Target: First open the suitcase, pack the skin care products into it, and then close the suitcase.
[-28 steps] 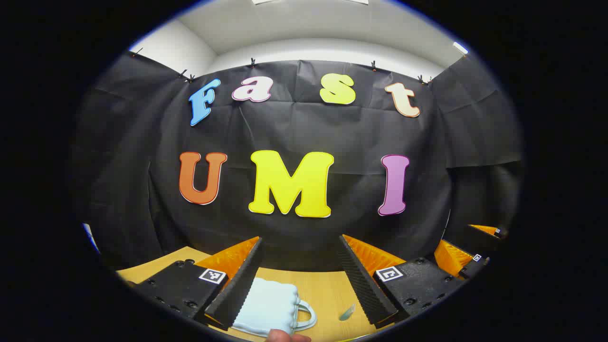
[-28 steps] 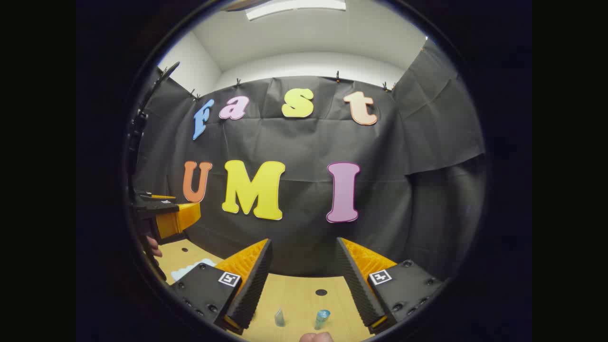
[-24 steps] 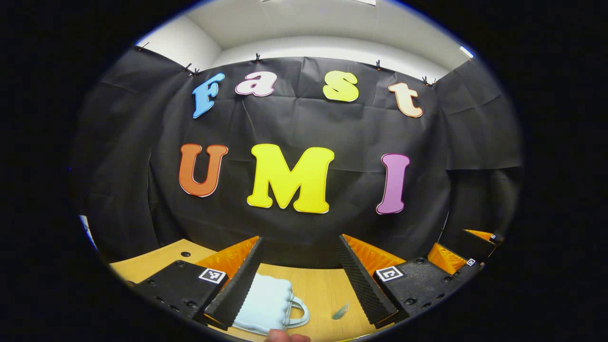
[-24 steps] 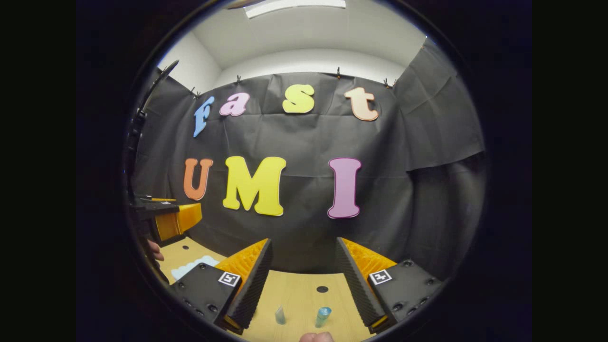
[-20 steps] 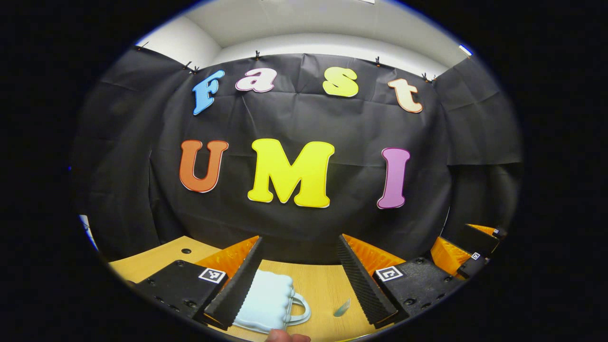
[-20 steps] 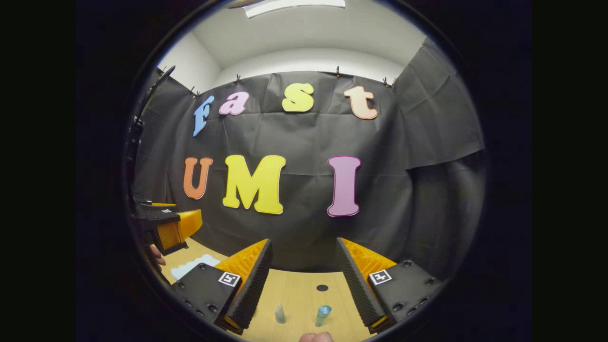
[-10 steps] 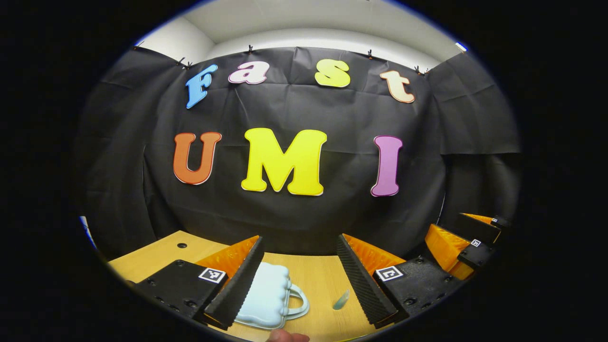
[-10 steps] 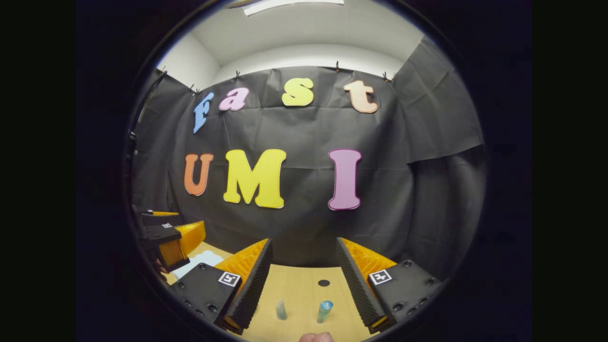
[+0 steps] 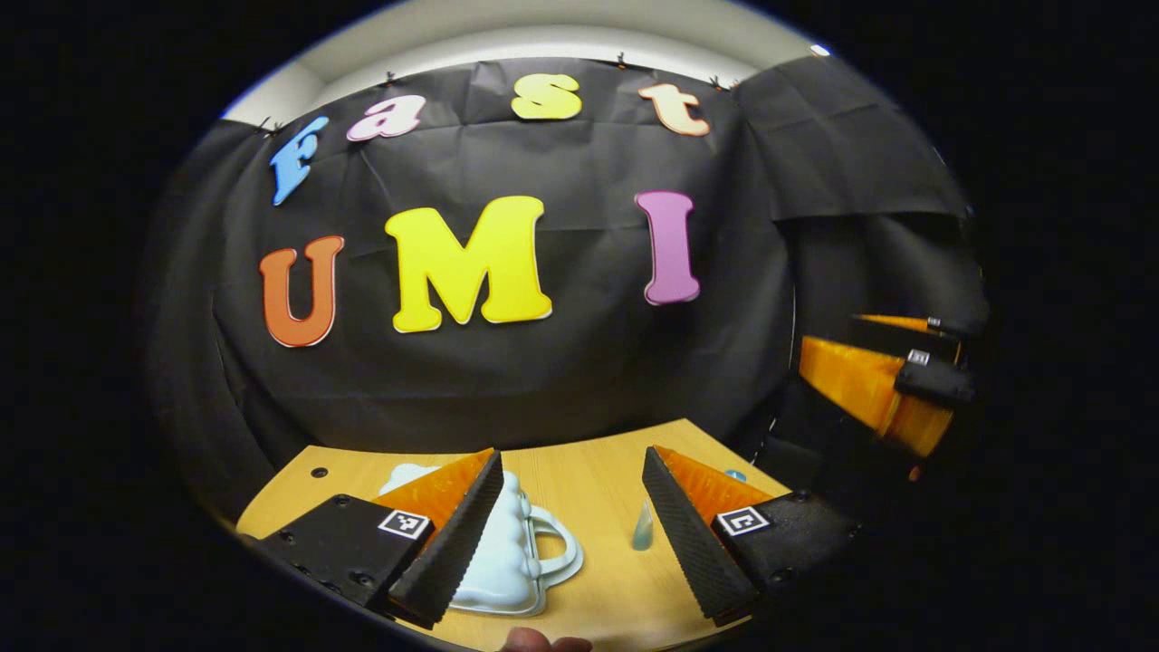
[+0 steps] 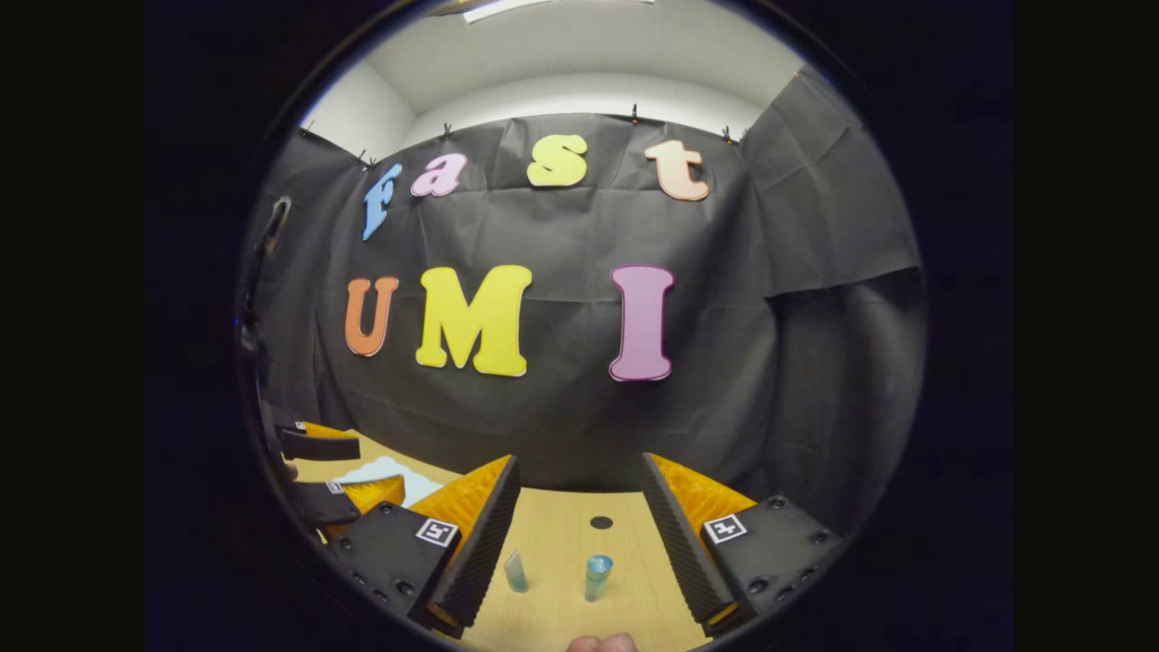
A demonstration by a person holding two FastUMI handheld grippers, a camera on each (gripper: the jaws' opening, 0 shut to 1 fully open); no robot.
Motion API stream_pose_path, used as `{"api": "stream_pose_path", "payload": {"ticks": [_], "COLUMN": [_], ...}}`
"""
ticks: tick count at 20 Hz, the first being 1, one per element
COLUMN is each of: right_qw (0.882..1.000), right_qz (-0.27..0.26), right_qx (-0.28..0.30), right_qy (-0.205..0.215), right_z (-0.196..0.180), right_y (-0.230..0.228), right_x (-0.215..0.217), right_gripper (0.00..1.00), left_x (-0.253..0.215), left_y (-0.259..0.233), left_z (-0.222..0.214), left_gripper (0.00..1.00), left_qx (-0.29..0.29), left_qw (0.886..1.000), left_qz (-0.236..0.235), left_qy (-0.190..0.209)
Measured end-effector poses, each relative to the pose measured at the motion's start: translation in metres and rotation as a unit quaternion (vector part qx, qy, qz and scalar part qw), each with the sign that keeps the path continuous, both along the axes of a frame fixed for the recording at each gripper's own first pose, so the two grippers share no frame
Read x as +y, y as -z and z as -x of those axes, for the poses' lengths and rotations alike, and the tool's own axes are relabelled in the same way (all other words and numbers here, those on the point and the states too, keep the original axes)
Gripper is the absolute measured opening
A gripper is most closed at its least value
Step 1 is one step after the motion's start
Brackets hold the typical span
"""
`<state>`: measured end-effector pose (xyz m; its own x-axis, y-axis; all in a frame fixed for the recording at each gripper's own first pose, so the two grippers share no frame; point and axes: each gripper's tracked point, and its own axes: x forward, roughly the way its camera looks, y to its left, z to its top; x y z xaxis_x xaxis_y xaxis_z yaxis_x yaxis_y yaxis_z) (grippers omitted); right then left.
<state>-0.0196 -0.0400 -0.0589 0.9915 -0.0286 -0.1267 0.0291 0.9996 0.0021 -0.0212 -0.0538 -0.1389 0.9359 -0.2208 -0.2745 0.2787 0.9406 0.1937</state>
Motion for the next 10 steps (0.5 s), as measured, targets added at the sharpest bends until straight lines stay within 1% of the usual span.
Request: {"api": "stream_pose_path", "payload": {"ticks": [2, 4, 6, 8, 10], "right_qw": [1.0, 0.999, 0.999, 0.998, 0.997], "right_qz": [0.004, 0.011, 0.014, 0.007, 0.005], "right_qx": [0.011, 0.02, 0.028, 0.04, 0.051], "right_qy": [0.013, 0.023, 0.035, 0.049, 0.065], "right_z": [0.003, 0.007, 0.012, 0.015, 0.016], "right_y": [0.008, 0.016, 0.022, 0.031, 0.038], "right_x": [-0.016, -0.029, -0.043, -0.057, -0.07], "right_gripper": [0.8, 0.8, 0.8, 0.8, 0.8], "left_x": [-0.001, 0.007, 0.016, 0.027, 0.035], "left_y": [0.029, 0.056, 0.087, 0.132, 0.158], "left_z": [-0.003, -0.011, -0.02, -0.023, -0.027], "left_gripper": [0.99, 0.99, 0.99, 0.97, 0.97], "left_qx": [0.025, 0.038, 0.069, 0.126, 0.141], "left_qw": [0.998, 0.99, 0.975, 0.951, 0.927], "left_qz": [-0.056, -0.126, -0.197, -0.265, -0.328], "left_qy": [0.021, 0.045, 0.072, 0.094, 0.113]}}
